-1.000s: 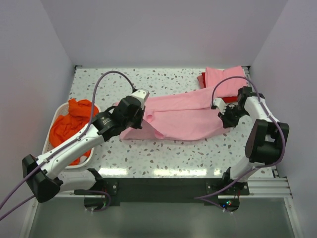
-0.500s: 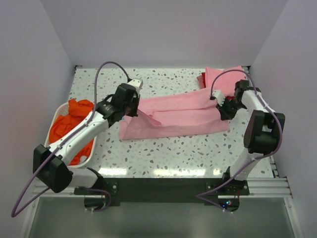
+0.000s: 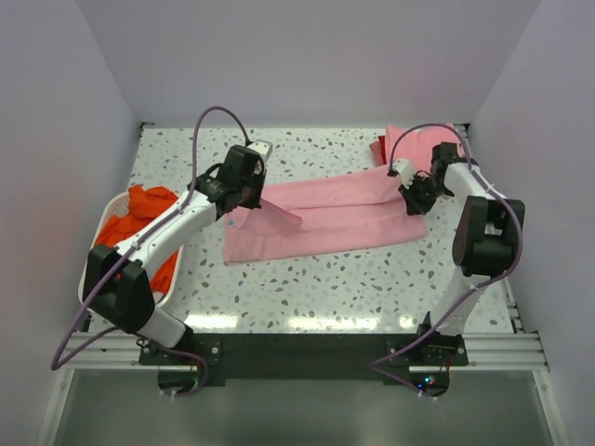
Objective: Fold and stack the t-shirts
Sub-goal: Fold the tshirt
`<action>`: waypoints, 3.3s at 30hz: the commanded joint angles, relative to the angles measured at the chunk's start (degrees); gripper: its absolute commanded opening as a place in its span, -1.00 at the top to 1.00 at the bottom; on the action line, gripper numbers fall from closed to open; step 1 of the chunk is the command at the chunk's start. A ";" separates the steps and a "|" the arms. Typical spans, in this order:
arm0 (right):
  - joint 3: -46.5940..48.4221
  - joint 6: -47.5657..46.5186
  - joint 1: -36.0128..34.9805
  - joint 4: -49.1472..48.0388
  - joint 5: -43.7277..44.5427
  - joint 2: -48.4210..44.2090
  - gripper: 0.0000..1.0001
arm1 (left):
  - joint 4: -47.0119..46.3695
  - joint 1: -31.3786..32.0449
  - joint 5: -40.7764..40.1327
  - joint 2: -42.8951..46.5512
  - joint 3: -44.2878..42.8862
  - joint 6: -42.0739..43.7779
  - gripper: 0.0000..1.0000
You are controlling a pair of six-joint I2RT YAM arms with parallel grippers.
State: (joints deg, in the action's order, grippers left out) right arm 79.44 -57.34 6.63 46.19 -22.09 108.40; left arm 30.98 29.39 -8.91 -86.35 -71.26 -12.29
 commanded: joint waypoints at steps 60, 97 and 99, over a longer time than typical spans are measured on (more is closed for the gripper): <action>-20.45 -11.83 -14.43 3.22 -17.30 -19.53 -0.03 | -4.18 -9.00 13.47 14.25 14.11 -11.24 -0.22; -28.20 3.29 -35.11 -30.20 15.41 -9.53 0.53 | -17.89 -11.90 -8.14 10.24 34.01 -40.01 1.00; -27.50 3.29 -35.20 -27.32 13.75 -9.43 0.86 | -17.80 -12.16 -7.79 9.79 32.86 -39.04 1.00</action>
State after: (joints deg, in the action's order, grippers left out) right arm 52.40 -53.60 -28.47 15.51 -8.29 96.62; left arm 16.67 18.04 -14.39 -76.03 -34.65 -53.71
